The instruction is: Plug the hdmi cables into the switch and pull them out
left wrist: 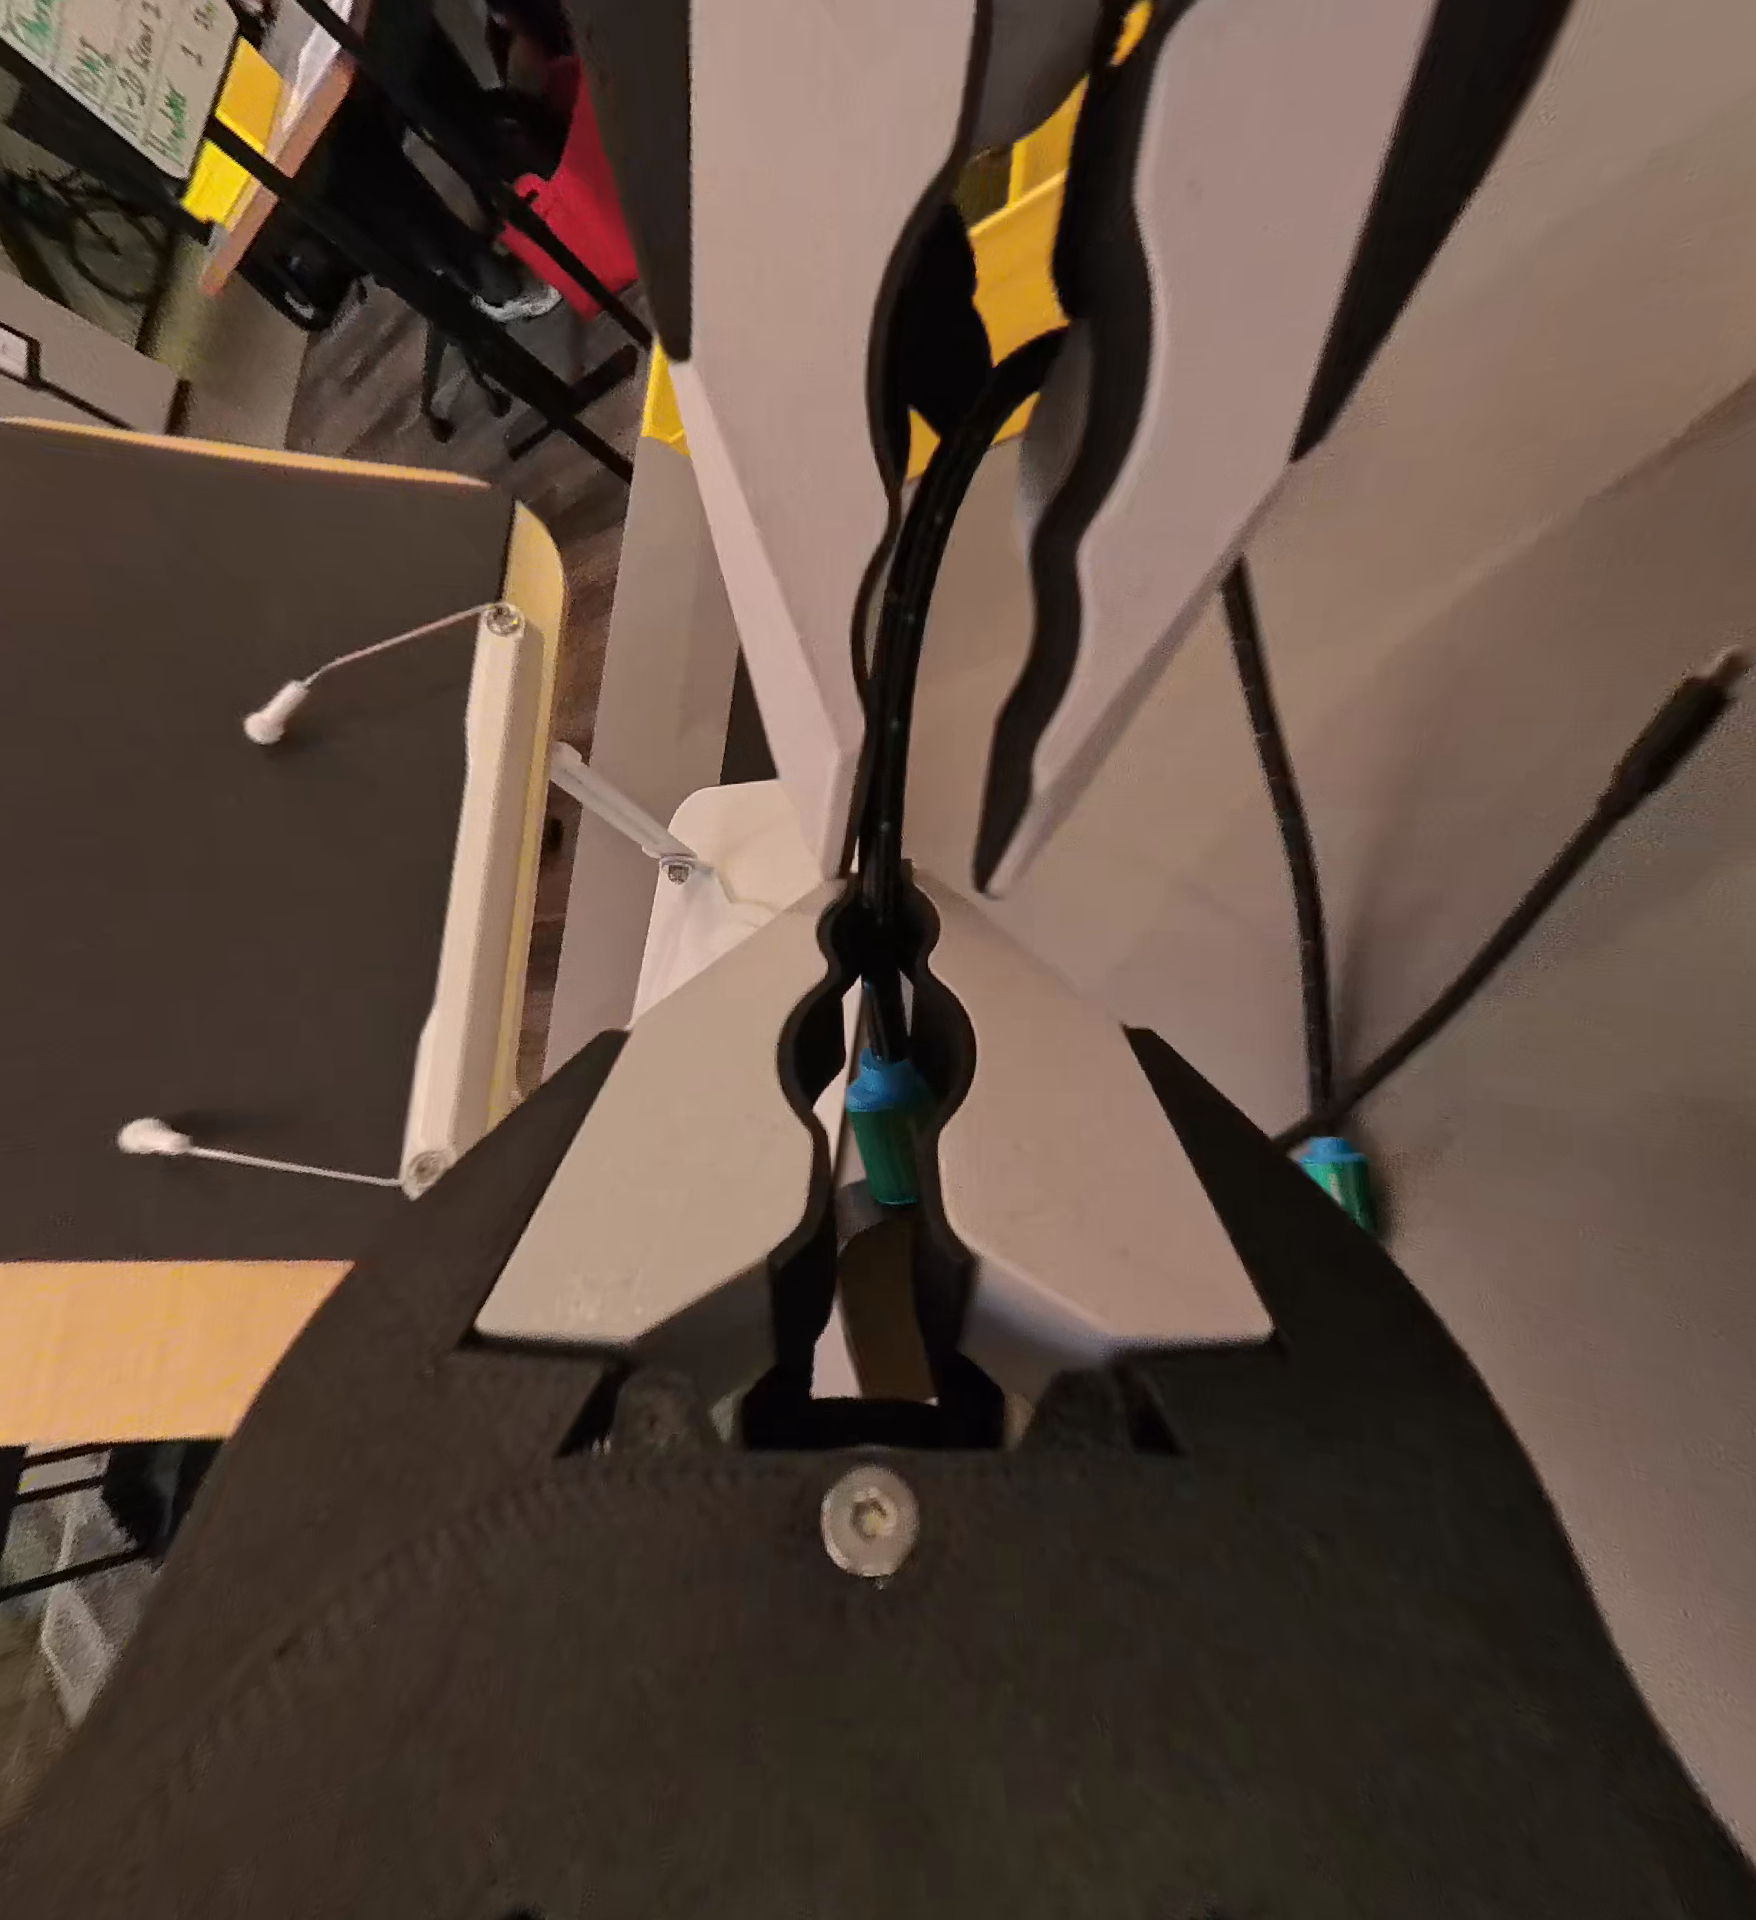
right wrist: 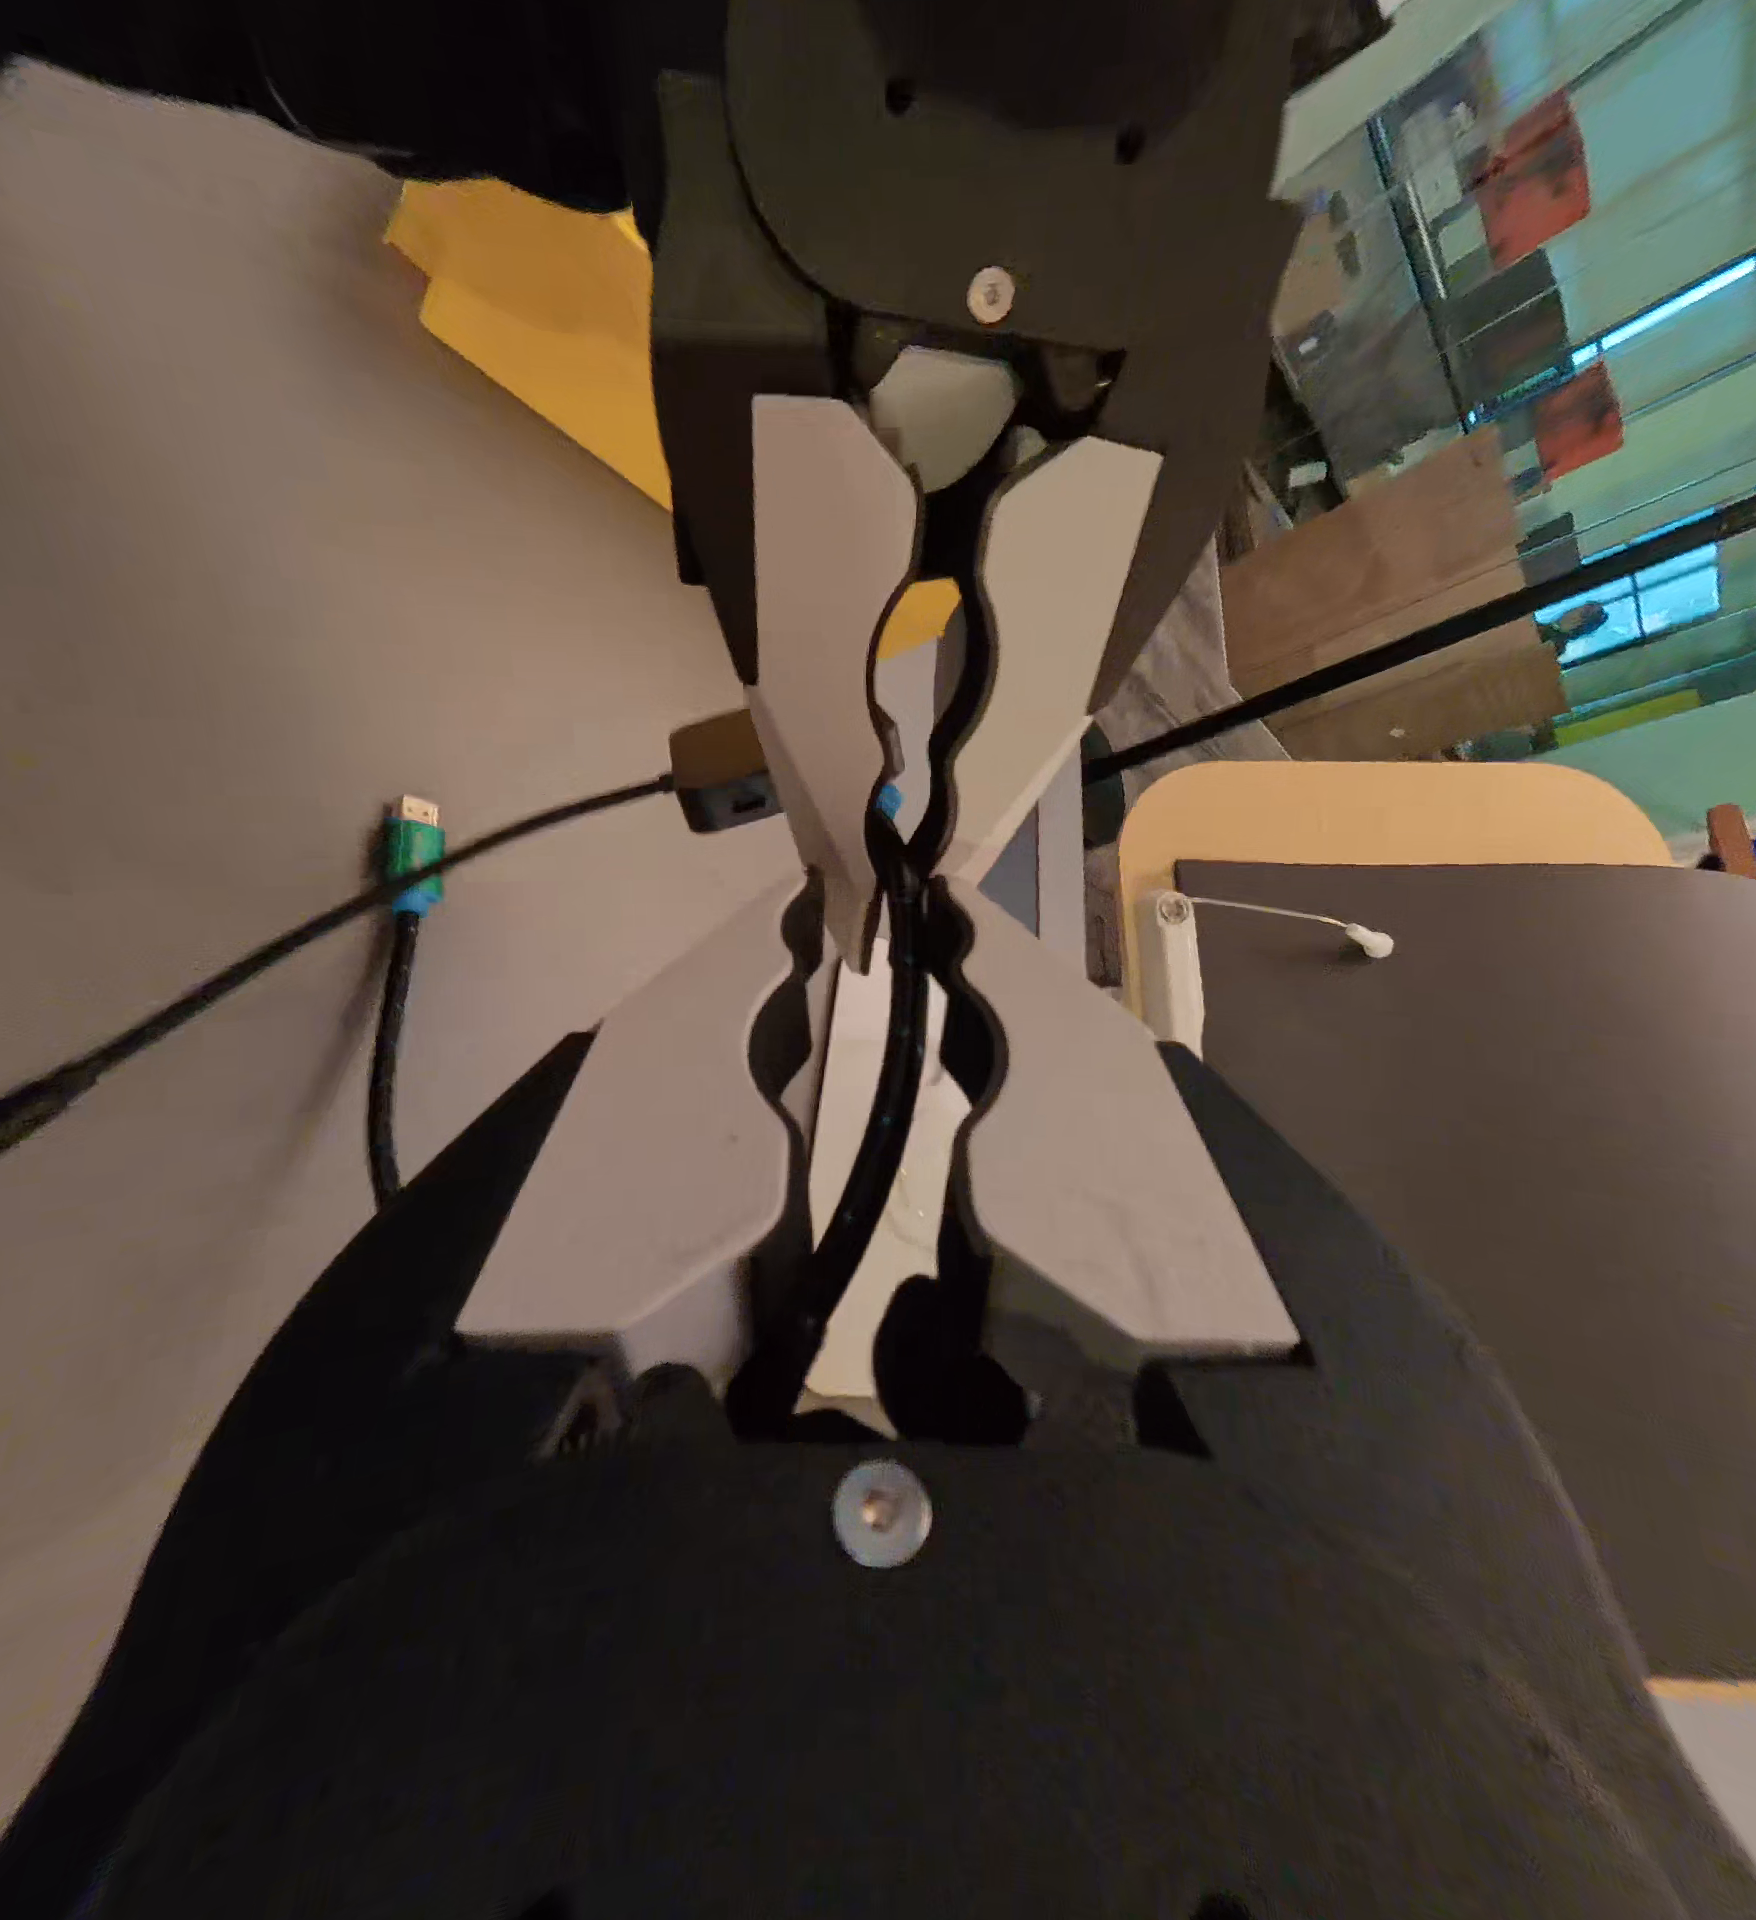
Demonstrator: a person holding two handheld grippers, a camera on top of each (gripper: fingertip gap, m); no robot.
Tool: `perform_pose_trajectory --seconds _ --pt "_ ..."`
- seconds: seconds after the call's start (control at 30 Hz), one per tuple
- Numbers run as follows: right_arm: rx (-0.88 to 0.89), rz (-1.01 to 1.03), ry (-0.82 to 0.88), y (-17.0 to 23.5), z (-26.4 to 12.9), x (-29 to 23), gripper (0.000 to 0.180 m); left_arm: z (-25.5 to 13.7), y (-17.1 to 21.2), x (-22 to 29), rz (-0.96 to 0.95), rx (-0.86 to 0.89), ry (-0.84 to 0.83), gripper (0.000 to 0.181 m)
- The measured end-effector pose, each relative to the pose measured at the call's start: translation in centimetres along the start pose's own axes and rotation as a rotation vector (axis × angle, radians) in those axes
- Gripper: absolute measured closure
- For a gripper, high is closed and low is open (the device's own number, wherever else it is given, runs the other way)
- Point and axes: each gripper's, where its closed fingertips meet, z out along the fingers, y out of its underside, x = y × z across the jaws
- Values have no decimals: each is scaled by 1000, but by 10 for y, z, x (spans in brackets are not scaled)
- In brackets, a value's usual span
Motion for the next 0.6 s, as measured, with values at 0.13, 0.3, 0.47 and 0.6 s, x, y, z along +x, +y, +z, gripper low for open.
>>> perform_pose_trajectory --seconds 0.13,0.3,0.47,0.6 --pt "73 29 -35 1 3 -2 169 0 4 5 -4 5 43 178" --pt "128 79 -84 0 2 -15 164 1 5 18 -16 43 90 178" --pt "46 49 -145 14 -7 -28 137 5 9 19 -14 21 88 178" --pt "86 71 -150 11 -27 -29 138 8 -2 23 1 31 84 178"
